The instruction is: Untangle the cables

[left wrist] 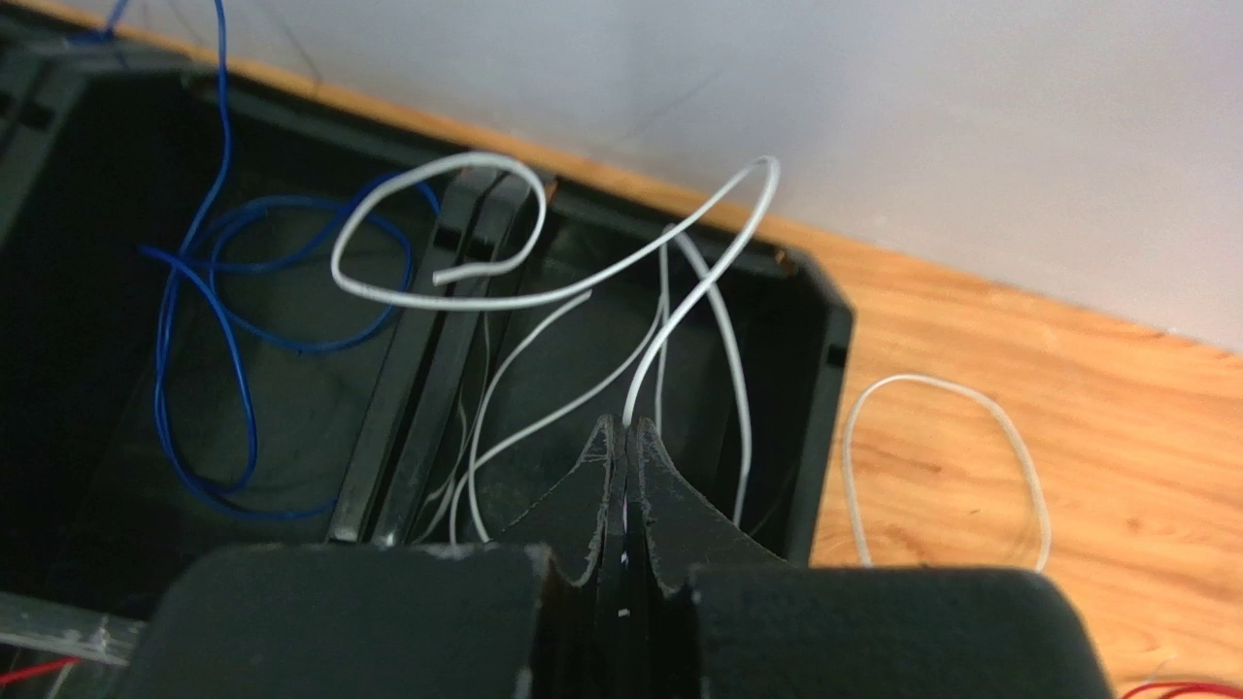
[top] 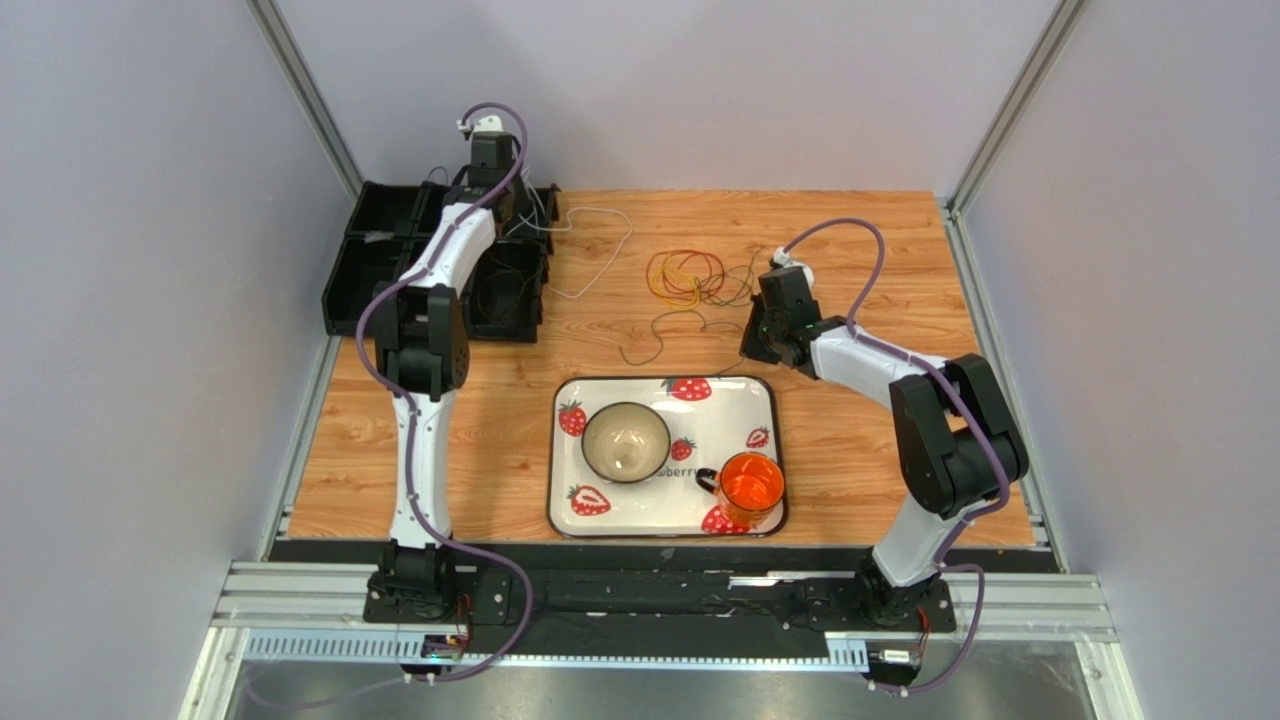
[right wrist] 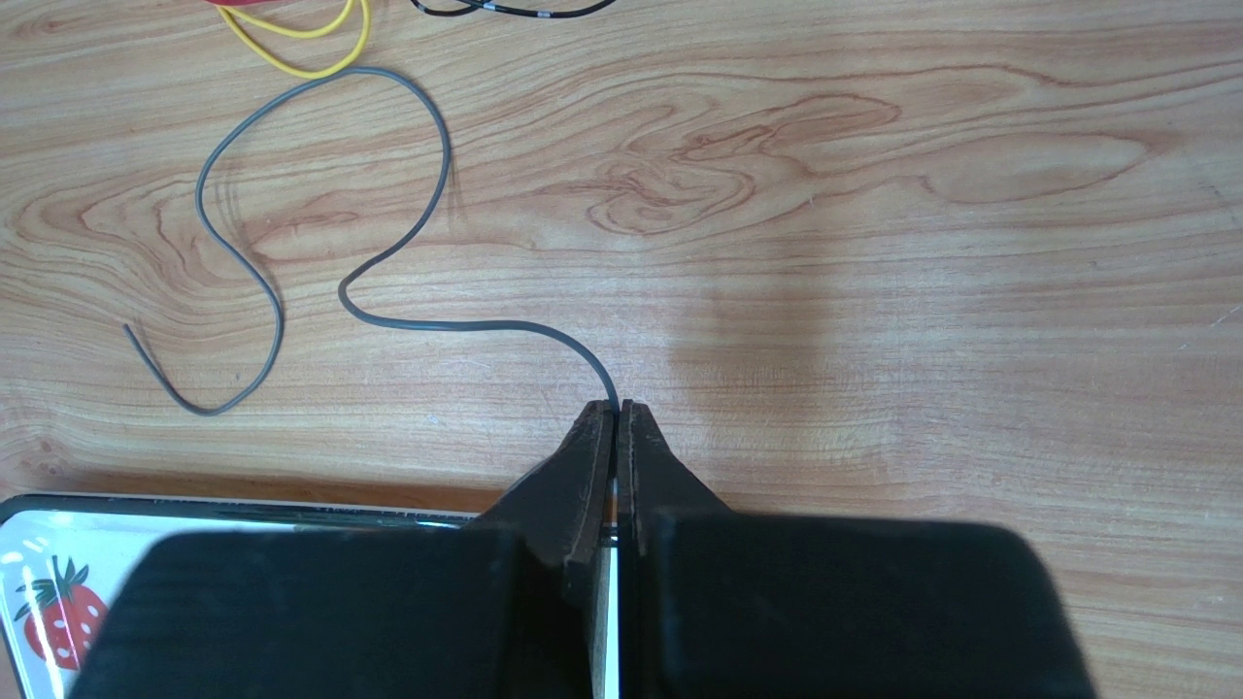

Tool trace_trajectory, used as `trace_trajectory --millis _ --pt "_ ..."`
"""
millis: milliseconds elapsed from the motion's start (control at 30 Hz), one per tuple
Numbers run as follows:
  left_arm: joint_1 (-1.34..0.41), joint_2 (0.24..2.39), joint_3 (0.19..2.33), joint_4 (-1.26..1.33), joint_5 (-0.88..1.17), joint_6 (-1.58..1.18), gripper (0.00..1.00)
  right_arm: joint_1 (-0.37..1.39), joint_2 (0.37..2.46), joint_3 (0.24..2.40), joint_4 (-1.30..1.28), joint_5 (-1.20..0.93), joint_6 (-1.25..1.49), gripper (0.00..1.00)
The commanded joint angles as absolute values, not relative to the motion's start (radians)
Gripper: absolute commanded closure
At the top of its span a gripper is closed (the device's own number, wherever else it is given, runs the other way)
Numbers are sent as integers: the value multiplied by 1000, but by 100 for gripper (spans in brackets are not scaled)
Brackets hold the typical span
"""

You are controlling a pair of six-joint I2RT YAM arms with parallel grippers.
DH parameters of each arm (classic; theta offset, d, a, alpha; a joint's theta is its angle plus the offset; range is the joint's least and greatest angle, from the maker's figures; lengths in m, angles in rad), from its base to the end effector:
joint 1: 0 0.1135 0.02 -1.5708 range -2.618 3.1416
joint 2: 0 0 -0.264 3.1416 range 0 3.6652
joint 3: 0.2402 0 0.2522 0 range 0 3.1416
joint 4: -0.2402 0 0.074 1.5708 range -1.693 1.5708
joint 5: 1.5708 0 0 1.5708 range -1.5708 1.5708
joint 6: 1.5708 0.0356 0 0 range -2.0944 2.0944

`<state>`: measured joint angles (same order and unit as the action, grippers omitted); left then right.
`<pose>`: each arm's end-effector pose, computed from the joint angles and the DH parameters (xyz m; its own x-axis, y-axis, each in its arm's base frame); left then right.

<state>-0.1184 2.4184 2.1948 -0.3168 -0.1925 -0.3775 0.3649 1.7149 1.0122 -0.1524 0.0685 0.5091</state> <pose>0.5604 -0.0598 0.2363 -0.4576 -0.3099 -0.8334 -0.2320 0.9464 -0.2246 0.3329 0.1246 0.1796 -0.7686 0.2269 -0.5981 0.0694 0.9590 0.2747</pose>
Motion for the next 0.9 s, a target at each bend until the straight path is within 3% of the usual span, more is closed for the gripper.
trace_trajectory --millis 0,133,167,233,300,333,367,600,633,867 --pt "-92 2453 2298 -443 -138 -428 100 364 1721 1032 -126 63 522 100" --pt "-69 2479 2333 -457 -81 -443 90 362 1721 1032 -126 63 522 100" --pt "-68 2480 2342 -466 -80 -446 71 362 1723 1032 -126 63 523 100" --pt "-61 2477 2388 -509 -66 -446 61 361 1723 1032 -126 63 523 100" --pt "-60 2465 2425 -535 -67 -449 43 362 1723 1034 -126 63 522 100" --pt "-60 2456 2430 -534 -64 -446 26 362 1721 1032 -127 63 522 100" --pt "-60 2438 2433 -532 -66 -445 23 362 1721 1034 -126 63 522 100" --pt "-78 2369 2441 -549 -84 -396 18 360 1721 1032 -126 63 523 100" --pt "-84 2350 2436 -549 -97 -359 23 362 1721 1032 -126 63 523 100" --pt "-219 2315 2399 -526 -302 -132 29 362 1721 1032 -126 63 523 100"
